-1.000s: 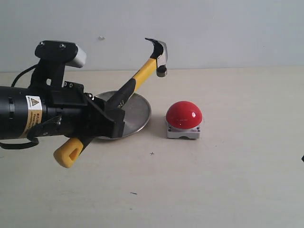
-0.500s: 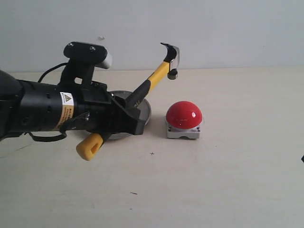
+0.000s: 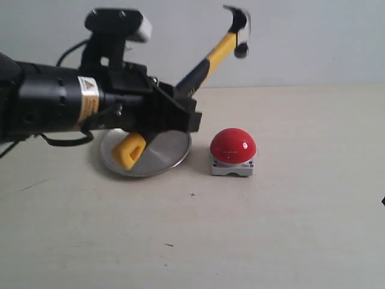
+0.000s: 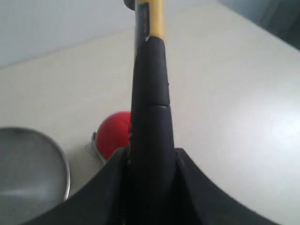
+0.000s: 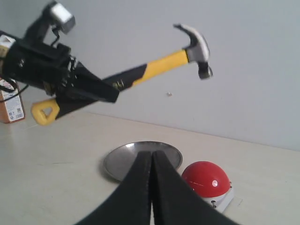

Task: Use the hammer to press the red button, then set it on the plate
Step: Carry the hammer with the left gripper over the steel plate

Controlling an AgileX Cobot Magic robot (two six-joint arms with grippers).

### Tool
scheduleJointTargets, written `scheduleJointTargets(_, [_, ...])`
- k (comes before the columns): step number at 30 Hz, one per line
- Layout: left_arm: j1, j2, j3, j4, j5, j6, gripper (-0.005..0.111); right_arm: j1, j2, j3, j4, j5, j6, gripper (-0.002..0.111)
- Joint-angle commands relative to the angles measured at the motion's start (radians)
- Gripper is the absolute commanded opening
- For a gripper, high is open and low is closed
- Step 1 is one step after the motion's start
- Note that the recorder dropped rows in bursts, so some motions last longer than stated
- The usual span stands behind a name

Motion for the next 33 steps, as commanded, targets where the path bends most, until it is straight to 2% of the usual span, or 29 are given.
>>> scheduleJointTargets(1, [-0.005, -0.128, -0.018, -0.009, 0.028, 0.004, 0.000, 0.001, -0.002, 0.005, -0.002, -0.003, 0.000, 0.000])
scheduleJointTargets(5, [-0.005, -0.079, 0.001, -0.009, 0.014, -0.001, 0.000, 0.001, -0.002, 0.005, -0.002, -0.003, 0.000, 0.000])
scheduleJointTargets(11, [-0.007, 0.236, 0.094, -0.025, -0.028, -0.061, 0.000, 0.001, -0.002, 0.005, -0.002, -0.003, 0.000, 0.000])
scheduleJointTargets(14, [-0.007, 0.349, 0.080, -0.013, -0.133, -0.019, 0.000, 0.001, -0.002, 0.005, -0.002, -0.003, 0.000, 0.000])
scheduleJointTargets(17, [-0.007, 0.305, 0.072, -0.027, -0.137, -0.004, 0.000, 0.001, -0.002, 0.005, -0.002, -0.003, 0.000, 0.000])
scheduleJointTargets(27, [-0.005, -0.042, 0.072, -0.015, 0.025, -0.002, 0.000, 0.001, -0.002, 0.005, -0.002, -0.003, 0.000, 0.000])
scheduleJointTargets(33, [-0.005, -0.183, 0.075, -0.009, 0.035, -0.001, 0.000, 0.001, -0.002, 0.005, 0.000, 0.006, 0.000, 0.000])
